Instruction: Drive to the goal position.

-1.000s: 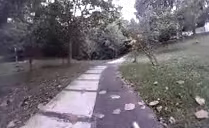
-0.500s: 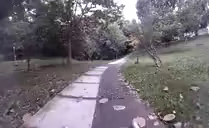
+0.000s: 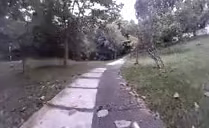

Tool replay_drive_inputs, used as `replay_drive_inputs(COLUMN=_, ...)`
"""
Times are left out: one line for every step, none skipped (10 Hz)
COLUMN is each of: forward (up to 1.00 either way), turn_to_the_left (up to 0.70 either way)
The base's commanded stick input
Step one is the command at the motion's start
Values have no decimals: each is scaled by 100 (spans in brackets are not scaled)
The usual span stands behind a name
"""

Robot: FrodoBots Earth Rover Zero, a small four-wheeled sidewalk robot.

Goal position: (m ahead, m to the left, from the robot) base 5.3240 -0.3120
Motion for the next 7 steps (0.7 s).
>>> replay_drive_inputs(forward=70, turn_to_the_left=-9)
replay_drive_inputs(forward=70, turn_to_the_left=-9)
replay_drive_inputs(forward=70, turn_to_the_left=-9)
replay_drive_inputs(forward=70, turn_to_the_left=-9)
replay_drive_inputs(forward=70, turn_to_the_left=-10)
replay_drive_inputs(forward=70, turn_to_the_left=-12)
replay_drive_inputs(forward=70, turn_to_the_left=-13)
